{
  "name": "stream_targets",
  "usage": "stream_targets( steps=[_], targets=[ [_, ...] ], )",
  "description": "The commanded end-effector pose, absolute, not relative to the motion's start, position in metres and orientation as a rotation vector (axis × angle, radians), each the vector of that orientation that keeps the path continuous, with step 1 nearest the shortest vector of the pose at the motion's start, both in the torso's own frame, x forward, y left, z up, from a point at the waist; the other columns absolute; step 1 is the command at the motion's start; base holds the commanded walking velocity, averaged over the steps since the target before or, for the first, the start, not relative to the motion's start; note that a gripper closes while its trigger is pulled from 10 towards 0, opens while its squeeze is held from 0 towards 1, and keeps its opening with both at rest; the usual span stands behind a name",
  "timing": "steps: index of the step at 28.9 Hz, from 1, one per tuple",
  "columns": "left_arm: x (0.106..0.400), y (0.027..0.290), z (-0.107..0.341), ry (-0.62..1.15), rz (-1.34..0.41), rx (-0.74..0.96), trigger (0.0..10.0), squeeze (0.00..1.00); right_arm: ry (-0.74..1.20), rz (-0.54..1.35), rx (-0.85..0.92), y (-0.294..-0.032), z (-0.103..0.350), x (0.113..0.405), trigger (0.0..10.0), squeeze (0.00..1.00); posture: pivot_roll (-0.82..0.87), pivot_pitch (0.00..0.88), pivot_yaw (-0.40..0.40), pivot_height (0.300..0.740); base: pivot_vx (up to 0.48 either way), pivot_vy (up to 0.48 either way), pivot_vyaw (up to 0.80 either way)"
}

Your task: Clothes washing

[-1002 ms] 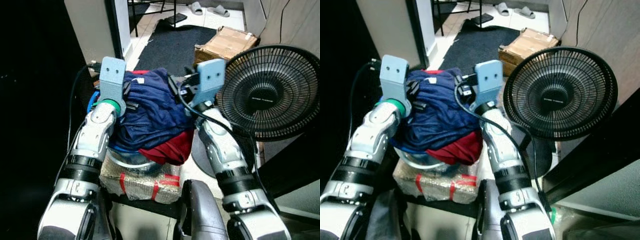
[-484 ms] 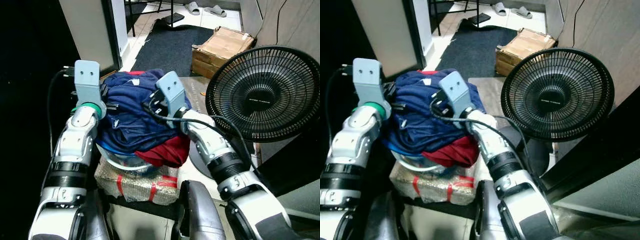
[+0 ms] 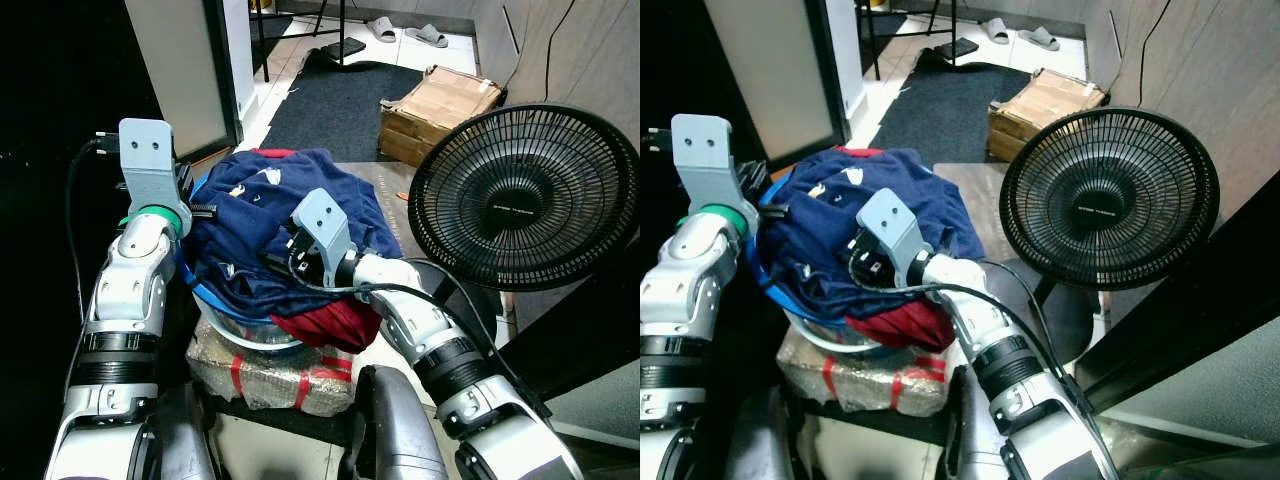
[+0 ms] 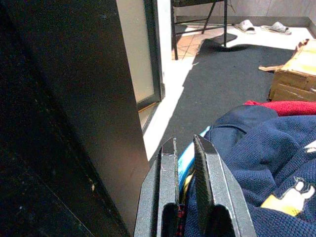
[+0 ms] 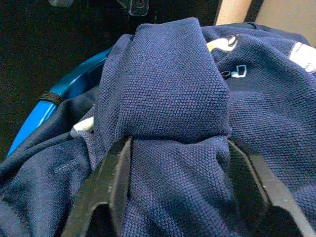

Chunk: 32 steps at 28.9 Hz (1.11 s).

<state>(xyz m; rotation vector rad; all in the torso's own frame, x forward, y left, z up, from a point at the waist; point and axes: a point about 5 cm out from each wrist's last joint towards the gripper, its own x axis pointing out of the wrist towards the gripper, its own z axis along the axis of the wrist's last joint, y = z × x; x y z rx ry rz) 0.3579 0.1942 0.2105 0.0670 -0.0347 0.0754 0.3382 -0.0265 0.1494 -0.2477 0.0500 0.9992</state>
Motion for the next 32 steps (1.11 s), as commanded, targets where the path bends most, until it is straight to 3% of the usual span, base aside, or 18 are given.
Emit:
stream_targets(
  steps=[1,6,7,8,9,10,17,19,23,32],
  targets=[
    [0.356,0.196,0.206,-0.014,0.083,0.069,10.0,0.0,0.231,1.011,-0.225,-0.033,0.115,0.33,10.0,1.0,0.04,0.03,-0.004,0.495,0.0,0.0,0.0],
    [0.355,0.197,0.207,-0.013,0.086,0.067,10.0,0.0,0.254,1.004,-0.218,-0.034,0.112,0.33,10.0,1.0,0.04,0.032,-0.004,0.495,0.0,0.0,0.0],
    [0.354,0.197,0.207,-0.012,0.089,0.067,10.0,0.0,0.258,0.992,-0.203,-0.034,0.112,0.331,8.7,0.57,0.04,0.033,-0.005,0.495,0.0,0.0,0.0],
    [0.353,0.198,0.207,-0.012,0.09,0.067,10.0,0.0,0.259,0.983,-0.193,-0.034,0.113,0.331,3.1,0.0,0.04,0.033,-0.005,0.495,0.0,0.0,0.0],
    [0.353,0.198,0.207,-0.012,0.09,0.067,10.0,0.0,0.259,0.983,-0.193,-0.034,0.113,0.331,3.1,0.0,0.04,0.033,-0.005,0.495,0.0,0.0,0.0],
    [0.352,0.198,0.207,-0.011,0.092,0.066,10.0,0.0,0.258,0.978,-0.155,-0.034,0.114,0.331,0.0,0.0,0.04,0.036,-0.004,0.495,0.0,0.0,0.0],
    [0.351,0.198,0.207,-0.008,0.094,0.064,10.0,0.0,0.247,0.989,-0.004,-0.033,0.121,0.329,0.0,0.0,0.04,0.039,-0.004,0.495,0.0,0.0,0.0],
    [0.351,0.198,0.206,-0.006,0.094,0.063,10.0,0.0,0.2,0.96,0.158,-0.035,0.133,0.332,0.0,0.0,0.04,0.043,0.001,0.495,0.0,0.0,0.0],
    [0.351,0.198,0.206,-0.003,0.095,0.064,10.0,0.0,0.143,0.93,0.279,-0.038,0.145,0.336,0.0,0.0,0.04,0.042,0.002,0.495,0.0,0.0,0.0],
    [0.351,0.198,0.206,0.0,0.095,0.064,10.0,0.0,0.081,0.891,0.398,-0.042,0.158,0.339,0.0,0.0,0.04,0.042,0.003,0.495,0.0,0.0,0.0]
  ],
)
